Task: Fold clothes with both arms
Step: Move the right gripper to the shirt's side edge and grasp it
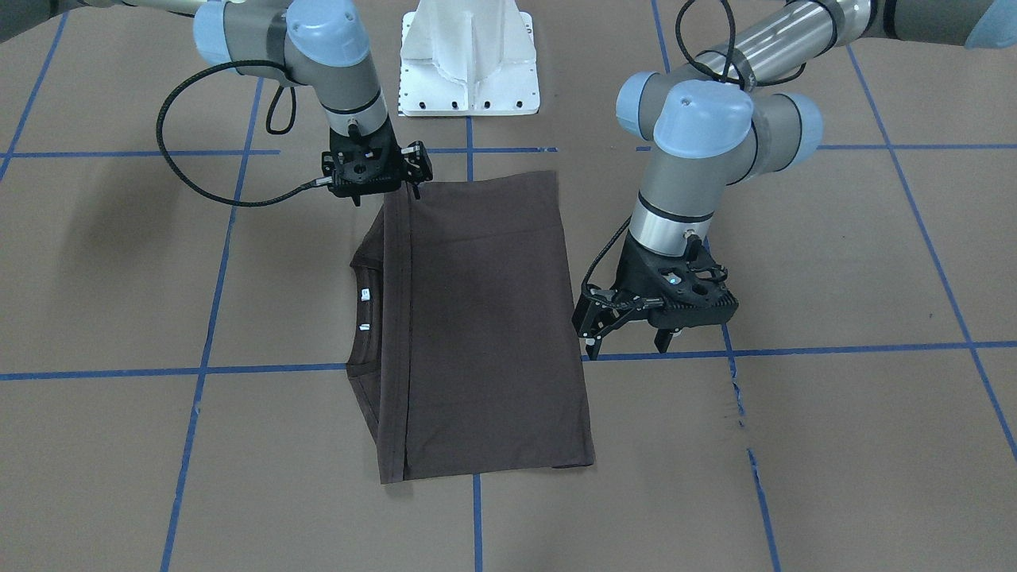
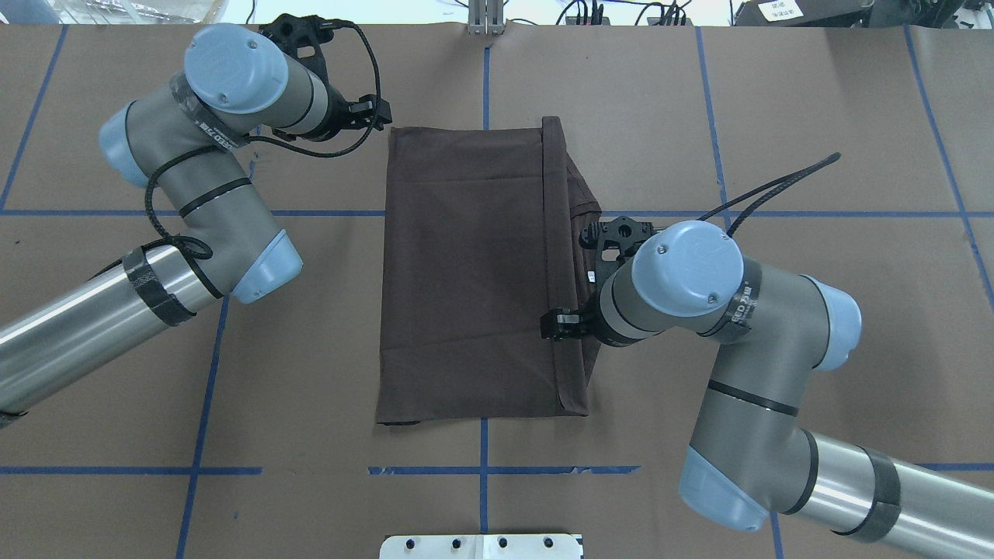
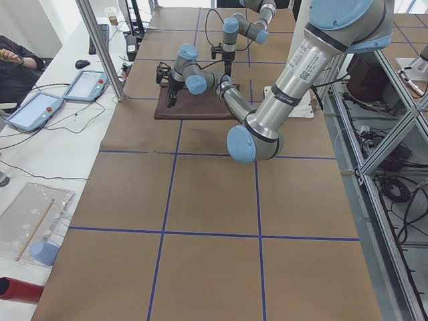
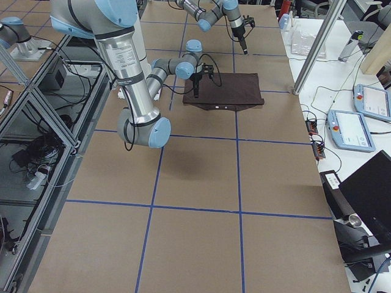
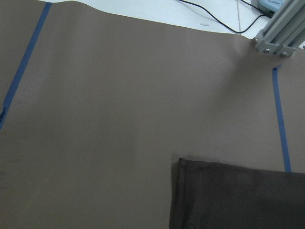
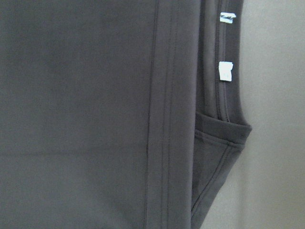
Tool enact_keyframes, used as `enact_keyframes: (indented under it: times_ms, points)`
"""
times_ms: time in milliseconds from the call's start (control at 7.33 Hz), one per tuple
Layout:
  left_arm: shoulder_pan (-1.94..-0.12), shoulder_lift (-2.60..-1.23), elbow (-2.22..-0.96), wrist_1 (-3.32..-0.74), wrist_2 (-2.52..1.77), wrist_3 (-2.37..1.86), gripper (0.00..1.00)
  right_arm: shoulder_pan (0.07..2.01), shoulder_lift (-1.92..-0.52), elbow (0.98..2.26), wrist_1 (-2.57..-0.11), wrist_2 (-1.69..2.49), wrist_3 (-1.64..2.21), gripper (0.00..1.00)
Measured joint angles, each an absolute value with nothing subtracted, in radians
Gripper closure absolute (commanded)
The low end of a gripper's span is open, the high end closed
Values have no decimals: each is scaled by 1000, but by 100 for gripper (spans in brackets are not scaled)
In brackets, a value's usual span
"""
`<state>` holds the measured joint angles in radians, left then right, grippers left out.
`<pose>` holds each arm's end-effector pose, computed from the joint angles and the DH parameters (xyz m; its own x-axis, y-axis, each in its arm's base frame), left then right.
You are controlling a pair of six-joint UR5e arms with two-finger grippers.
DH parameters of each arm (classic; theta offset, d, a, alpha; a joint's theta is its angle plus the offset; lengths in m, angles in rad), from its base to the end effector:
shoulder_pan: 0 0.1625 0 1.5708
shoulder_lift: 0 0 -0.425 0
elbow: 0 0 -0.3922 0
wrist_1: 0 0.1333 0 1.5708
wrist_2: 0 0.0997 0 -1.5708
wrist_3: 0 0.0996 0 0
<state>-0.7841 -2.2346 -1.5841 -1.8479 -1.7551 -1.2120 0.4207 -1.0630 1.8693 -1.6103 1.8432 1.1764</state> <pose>0.4180 -0.5794 0.2268 0.5900 -0.1009 -0.8011 0.4071 0.8940 0.1873 -0.5192 -0.3490 0.2507 0.6925 -0.0956 0.7150 0.0468 0.9950 0.0877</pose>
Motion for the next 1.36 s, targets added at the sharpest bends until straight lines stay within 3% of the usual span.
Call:
enact_keyframes:
  times_ms: [682, 1364]
  points:
    - [-770, -2203, -1631, -1826, -1757, -1219, 0, 373, -994, 1744, -1705, 1882, 1112, 0]
    - [-761, -2193, -1602, -1880, -1755, -1224, 0, 370, -1000, 1737, -1754, 1921, 1109, 0]
